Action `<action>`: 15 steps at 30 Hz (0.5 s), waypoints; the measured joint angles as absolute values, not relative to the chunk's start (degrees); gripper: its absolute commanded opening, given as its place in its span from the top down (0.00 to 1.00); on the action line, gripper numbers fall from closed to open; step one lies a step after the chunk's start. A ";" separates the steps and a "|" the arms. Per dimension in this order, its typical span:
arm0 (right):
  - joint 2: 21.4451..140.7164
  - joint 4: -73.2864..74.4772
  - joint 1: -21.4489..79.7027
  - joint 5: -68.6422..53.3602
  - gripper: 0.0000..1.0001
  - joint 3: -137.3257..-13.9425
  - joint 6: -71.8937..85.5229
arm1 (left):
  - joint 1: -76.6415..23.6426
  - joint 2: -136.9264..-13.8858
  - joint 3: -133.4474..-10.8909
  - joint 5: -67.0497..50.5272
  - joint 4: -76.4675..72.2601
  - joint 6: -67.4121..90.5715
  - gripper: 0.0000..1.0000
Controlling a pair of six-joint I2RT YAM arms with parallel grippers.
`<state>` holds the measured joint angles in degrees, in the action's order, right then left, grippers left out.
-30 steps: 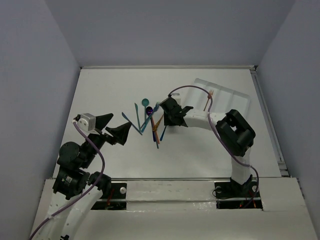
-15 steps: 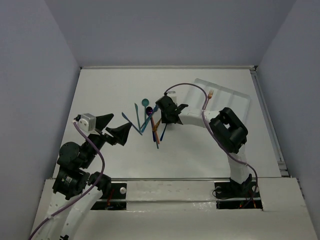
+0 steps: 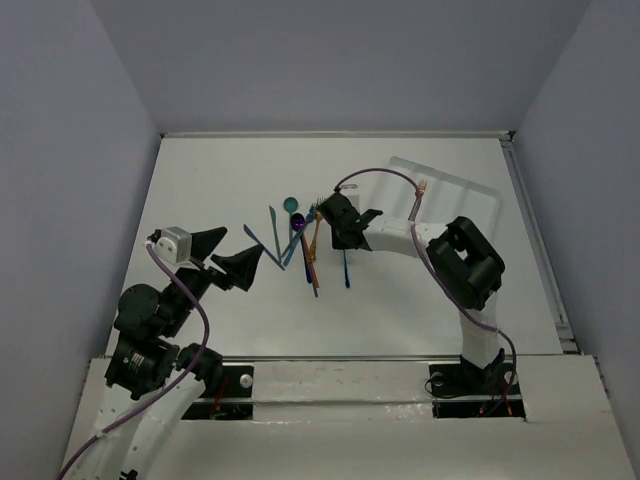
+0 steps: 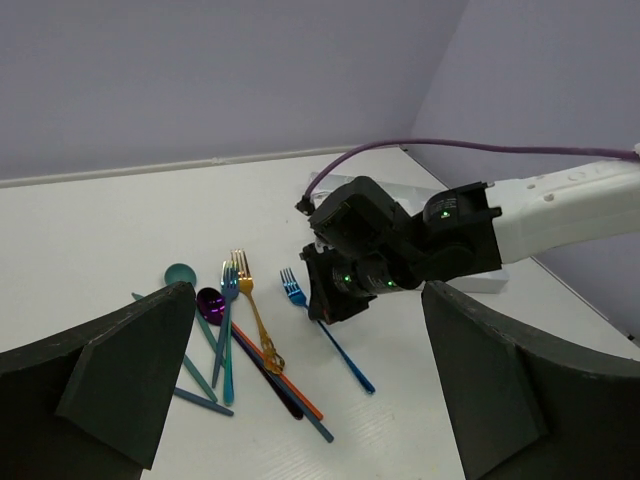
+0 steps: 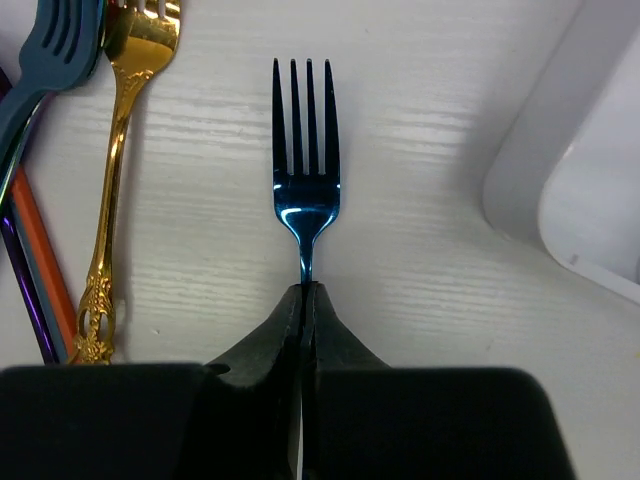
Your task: Sort the eating utensils into containers
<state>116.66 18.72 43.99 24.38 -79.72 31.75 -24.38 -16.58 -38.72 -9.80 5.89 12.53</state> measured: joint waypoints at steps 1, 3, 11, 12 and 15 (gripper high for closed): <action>115.66 19.09 43.99 24.45 1.00 -78.91 31.73 | -24.40 -16.58 -38.72 -9.80 5.89 12.53 0.01; 113.08 19.38 43.99 24.67 1.00 -77.23 31.70 | -24.40 -16.58 -38.72 -9.80 5.89 12.53 0.01; 96.23 19.14 43.31 29.32 1.00 -75.35 29.91 | -24.40 -16.60 -38.72 -9.78 5.89 12.53 0.01; 93.78 18.28 42.78 29.52 1.00 -74.63 29.52 | -24.40 -16.60 -38.72 -9.78 5.89 12.53 0.01; 87.79 15.97 38.87 29.23 1.00 -71.81 28.67 | -24.40 -16.60 -38.72 -9.76 5.89 12.53 0.01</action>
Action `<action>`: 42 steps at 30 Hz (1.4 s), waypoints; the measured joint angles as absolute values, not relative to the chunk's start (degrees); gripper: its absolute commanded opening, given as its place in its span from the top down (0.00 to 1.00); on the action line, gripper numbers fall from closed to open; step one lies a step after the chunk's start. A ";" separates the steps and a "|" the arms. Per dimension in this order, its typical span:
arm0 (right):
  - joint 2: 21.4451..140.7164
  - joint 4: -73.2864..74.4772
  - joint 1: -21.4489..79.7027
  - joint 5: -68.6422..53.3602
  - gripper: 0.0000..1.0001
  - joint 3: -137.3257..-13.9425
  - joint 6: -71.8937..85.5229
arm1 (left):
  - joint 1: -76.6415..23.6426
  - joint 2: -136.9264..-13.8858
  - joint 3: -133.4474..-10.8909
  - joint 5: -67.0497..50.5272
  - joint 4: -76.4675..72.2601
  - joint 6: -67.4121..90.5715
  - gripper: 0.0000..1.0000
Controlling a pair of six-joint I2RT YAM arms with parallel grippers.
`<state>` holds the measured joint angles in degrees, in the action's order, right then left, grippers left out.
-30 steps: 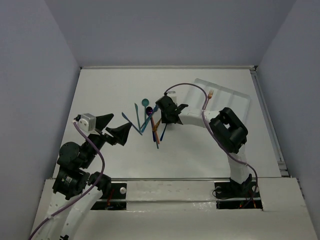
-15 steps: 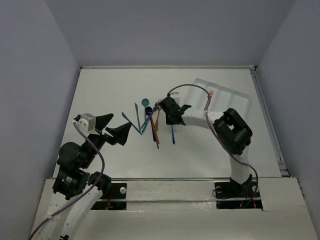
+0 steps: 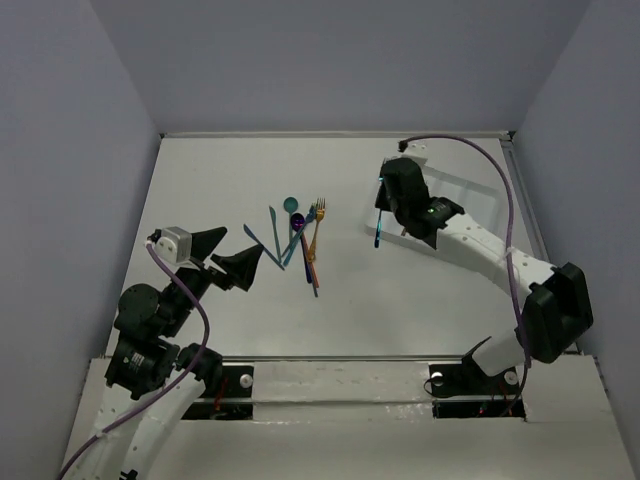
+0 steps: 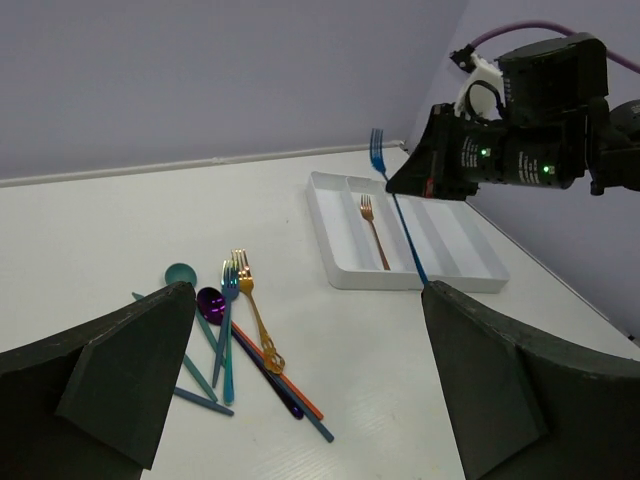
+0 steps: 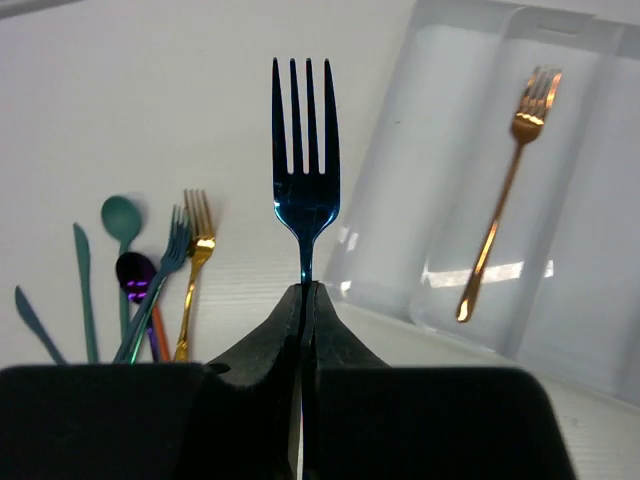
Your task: Sort the eating utensils into containers
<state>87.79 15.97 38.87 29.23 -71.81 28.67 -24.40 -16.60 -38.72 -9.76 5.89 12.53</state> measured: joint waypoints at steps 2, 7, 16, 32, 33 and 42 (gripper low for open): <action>84.99 14.35 34.09 28.40 1.00 -69.23 28.25 | -24.40 -16.69 -38.72 -9.74 5.87 12.53 0.01; 83.68 12.95 23.66 26.87 1.00 -65.28 27.31 | -24.40 -17.89 -38.72 -9.76 5.85 12.53 0.01; 86.11 9.61 16.10 22.37 1.00 -64.23 27.27 | -24.40 -19.46 -38.72 -9.85 5.82 12.53 0.01; 105.86 5.23 12.64 19.44 0.97 -69.36 29.93 | -24.40 -19.46 -38.72 -10.09 5.85 12.53 0.01; 106.19 4.99 12.64 19.46 0.97 -69.63 29.98 | -24.40 -19.46 -38.72 -10.09 5.85 12.53 0.01; 108.42 4.54 10.98 19.22 0.75 -73.71 30.39 | -24.40 -19.46 -38.72 -10.28 5.85 12.53 0.01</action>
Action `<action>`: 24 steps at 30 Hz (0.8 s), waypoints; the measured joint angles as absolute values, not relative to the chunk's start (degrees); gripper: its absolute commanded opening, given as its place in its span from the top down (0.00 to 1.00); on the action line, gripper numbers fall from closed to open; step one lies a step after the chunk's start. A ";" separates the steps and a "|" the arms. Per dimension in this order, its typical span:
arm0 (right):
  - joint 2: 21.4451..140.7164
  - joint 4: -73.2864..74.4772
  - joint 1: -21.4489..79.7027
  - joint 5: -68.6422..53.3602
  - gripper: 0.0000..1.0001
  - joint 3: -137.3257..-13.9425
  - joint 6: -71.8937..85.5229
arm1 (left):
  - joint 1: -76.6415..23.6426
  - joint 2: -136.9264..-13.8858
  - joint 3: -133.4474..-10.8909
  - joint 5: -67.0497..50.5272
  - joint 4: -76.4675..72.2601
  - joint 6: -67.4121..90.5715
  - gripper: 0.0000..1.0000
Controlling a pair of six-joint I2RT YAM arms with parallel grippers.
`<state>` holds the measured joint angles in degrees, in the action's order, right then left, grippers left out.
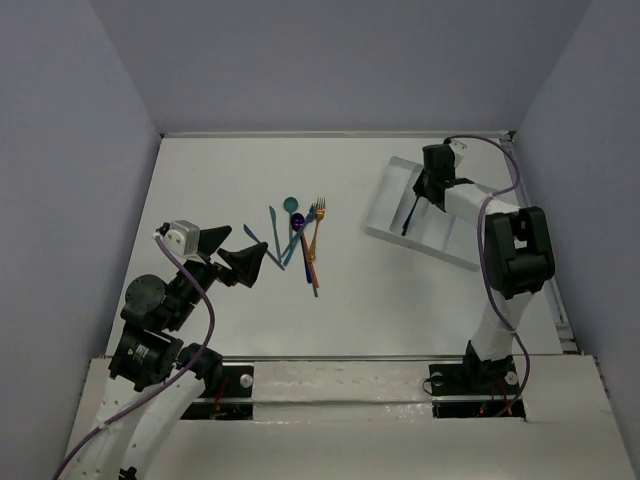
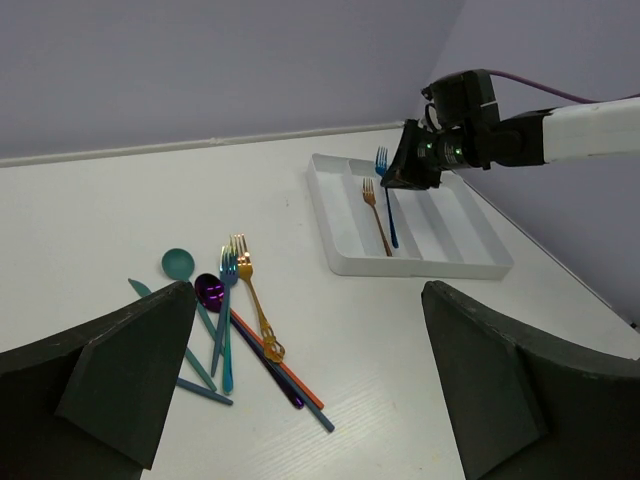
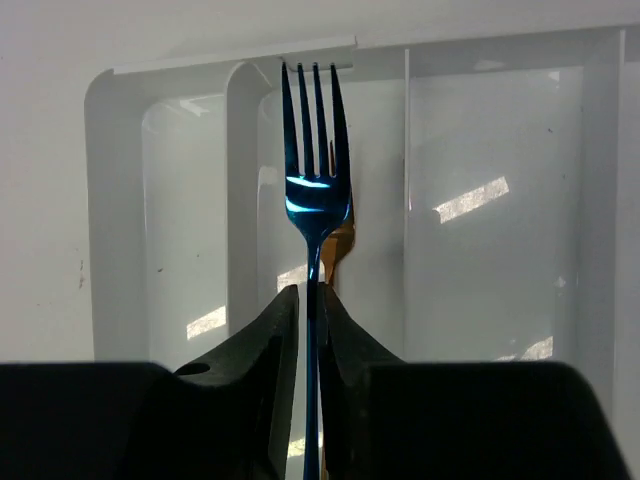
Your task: Sort the eating utensils into containers
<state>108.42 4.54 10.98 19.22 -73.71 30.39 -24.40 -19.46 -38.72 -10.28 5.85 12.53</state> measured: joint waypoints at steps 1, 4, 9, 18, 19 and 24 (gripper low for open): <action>108.90 4.51 10.70 19.16 0.61 -74.39 30.24 | -24.40 -19.46 -38.72 -10.28 5.82 12.53 0.01; 110.52 4.56 10.26 18.70 0.50 -76.01 29.80 | -24.40 -19.46 -38.72 -10.28 5.85 12.53 0.01; 111.22 5.76 10.07 15.81 0.37 -76.29 28.75 | -24.40 -19.46 -38.72 -10.35 5.82 12.53 0.01; 105.93 5.67 23.77 14.70 0.43 -76.14 25.32 | -24.32 -19.42 -38.72 -10.46 5.85 12.53 0.01; 105.89 5.76 26.94 15.11 0.44 -76.51 25.19 | -24.29 -19.42 -38.72 -10.46 5.85 12.53 0.01; 109.45 7.70 39.11 16.25 0.46 -80.64 24.36 | -24.29 -19.38 -38.72 -10.48 5.85 12.53 0.01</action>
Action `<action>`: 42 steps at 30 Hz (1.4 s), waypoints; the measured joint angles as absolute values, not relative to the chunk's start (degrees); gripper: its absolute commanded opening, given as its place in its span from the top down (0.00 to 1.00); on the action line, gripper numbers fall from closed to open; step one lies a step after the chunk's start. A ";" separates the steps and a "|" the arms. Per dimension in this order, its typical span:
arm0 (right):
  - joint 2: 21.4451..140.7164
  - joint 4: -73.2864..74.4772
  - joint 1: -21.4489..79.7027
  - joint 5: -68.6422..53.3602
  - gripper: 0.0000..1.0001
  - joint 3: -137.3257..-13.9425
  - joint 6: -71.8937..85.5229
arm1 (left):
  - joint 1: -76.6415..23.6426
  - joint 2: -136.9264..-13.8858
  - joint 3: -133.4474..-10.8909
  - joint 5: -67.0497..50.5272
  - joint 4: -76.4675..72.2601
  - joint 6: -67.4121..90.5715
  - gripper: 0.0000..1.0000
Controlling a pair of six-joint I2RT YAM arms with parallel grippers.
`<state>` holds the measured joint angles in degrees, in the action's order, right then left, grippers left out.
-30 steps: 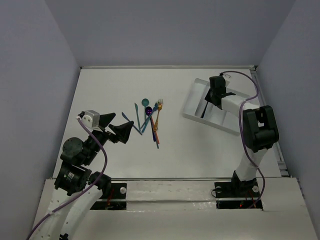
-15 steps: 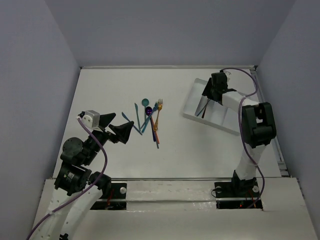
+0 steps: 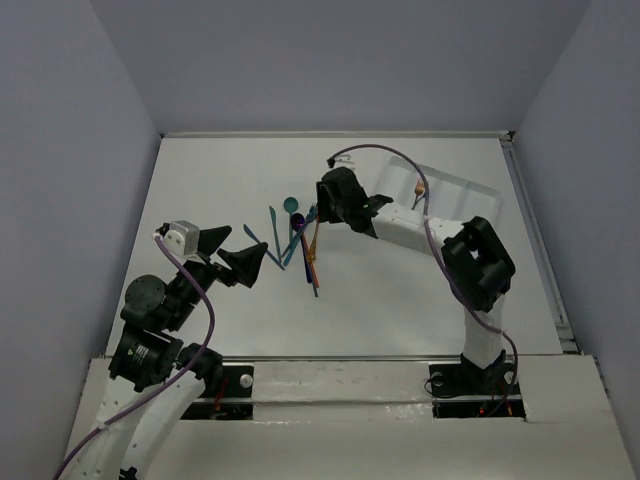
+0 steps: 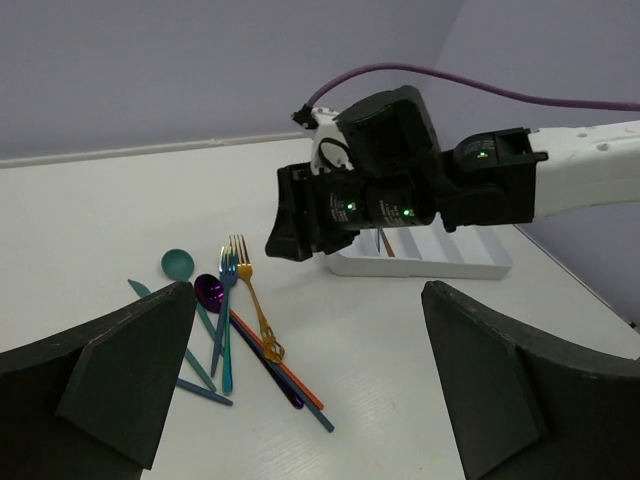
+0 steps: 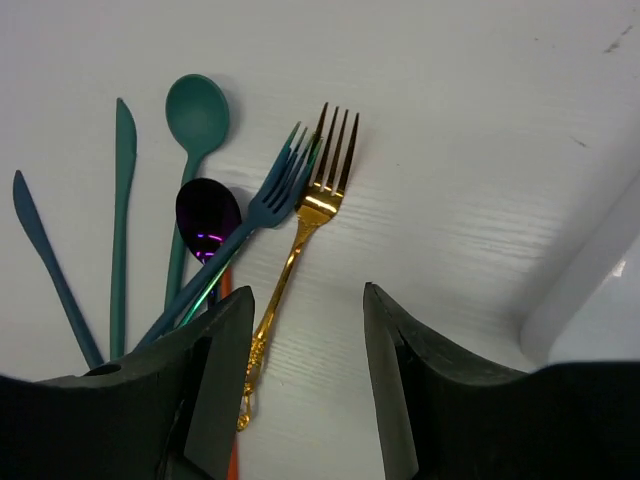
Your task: Sort the eating utensils into containers
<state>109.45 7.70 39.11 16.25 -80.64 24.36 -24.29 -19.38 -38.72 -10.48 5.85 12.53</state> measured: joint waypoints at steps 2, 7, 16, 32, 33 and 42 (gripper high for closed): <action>112.44 9.23 41.21 16.97 0.46 -83.72 24.16 | -24.29 -19.33 -38.72 -10.48 5.85 12.53 0.01; 119.35 12.71 42.39 18.81 0.47 -88.36 24.18 | -24.29 -19.00 -38.72 -10.48 5.85 12.53 0.01; 126.52 17.76 43.48 19.09 0.47 -95.72 24.23 | -24.29 -18.63 -38.72 -10.50 5.85 12.53 0.01; 128.14 19.92 45.10 21.02 0.52 -97.21 24.51 | -24.29 -18.50 -38.72 -10.55 5.85 12.53 0.01; 128.35 20.03 45.10 21.04 0.53 -97.47 24.67 | -24.29 -18.50 -38.72 -10.52 5.85 12.53 0.01; 128.81 20.58 45.10 23.44 0.91 -97.93 26.00 | -24.29 -18.46 -38.72 -10.55 5.85 12.53 0.01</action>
<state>128.81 20.58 45.10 23.44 -97.93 26.00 -24.29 -18.46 -38.72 -10.55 5.85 12.53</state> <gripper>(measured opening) 0.193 0.989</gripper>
